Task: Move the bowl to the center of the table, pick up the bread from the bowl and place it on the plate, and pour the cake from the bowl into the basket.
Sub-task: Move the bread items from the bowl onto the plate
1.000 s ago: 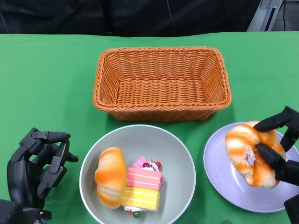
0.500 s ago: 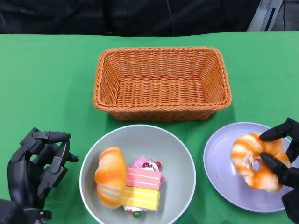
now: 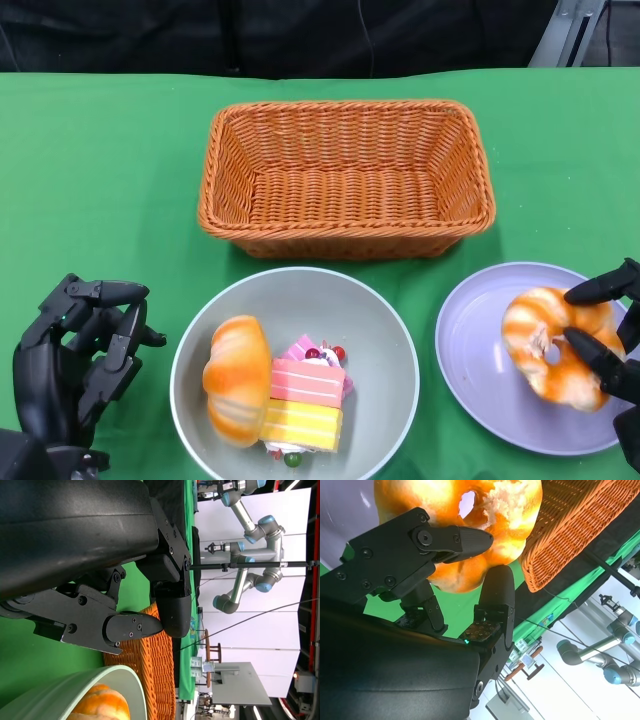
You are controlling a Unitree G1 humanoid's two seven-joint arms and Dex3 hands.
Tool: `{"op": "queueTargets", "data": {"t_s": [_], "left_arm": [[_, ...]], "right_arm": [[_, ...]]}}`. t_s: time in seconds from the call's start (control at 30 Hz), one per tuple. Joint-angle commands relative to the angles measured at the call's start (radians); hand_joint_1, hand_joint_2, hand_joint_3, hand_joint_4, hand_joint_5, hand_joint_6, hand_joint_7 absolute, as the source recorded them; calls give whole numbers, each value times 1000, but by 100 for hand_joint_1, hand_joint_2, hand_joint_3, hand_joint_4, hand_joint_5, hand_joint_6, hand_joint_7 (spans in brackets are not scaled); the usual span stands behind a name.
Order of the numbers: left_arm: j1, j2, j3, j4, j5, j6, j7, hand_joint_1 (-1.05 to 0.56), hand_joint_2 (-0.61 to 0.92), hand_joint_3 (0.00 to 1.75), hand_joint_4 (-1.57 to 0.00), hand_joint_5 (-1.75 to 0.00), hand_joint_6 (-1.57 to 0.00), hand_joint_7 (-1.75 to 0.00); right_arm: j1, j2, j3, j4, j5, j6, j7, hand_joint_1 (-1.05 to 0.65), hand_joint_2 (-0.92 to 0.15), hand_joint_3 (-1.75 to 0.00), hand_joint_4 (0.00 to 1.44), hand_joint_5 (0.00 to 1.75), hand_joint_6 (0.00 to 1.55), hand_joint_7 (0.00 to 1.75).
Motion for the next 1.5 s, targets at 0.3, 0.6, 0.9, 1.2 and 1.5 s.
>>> {"op": "queueTargets", "data": {"t_s": [0.3, 0.6, 0.9, 1.2, 1.5], "left_arm": [[18, 14, 12, -12, -13, -1, -25, -19, 90, 38, -78, -152, -82, -118], [35, 15, 10, -33, -6, 1, -24, -20, 90, 37, -78, -153, -82, -117], [35, 17, 9, -29, 19, -7, 3, -21, 90, 38, -79, -152, -82, -119], [34, 15, 9, -28, 12, -4, -8, -21, 90, 39, -78, -154, -81, -119], [34, 19, 6, -24, 9, 0, -15, -21, 91, 37, -78, -152, -82, -118]], "right_arm": [[-22, 0, 11, 65, 16, -46, -44, -16, -80, -51, 81, 175, 74, 113], [-35, 10, 25, 137, 33, -78, -54, -17, -84, -49, 80, 175, 75, 112], [-62, 6, 52, 223, 7, -100, -81, -16, -85, -46, 80, 175, 75, 112], [-100, 3, 74, 314, -13, -117, -130, -16, -86, -42, 79, 175, 78, 105], [-161, -9, 108, 436, -46, -108, -188, -10, -89, -35, 75, 174, 82, 91]]}}
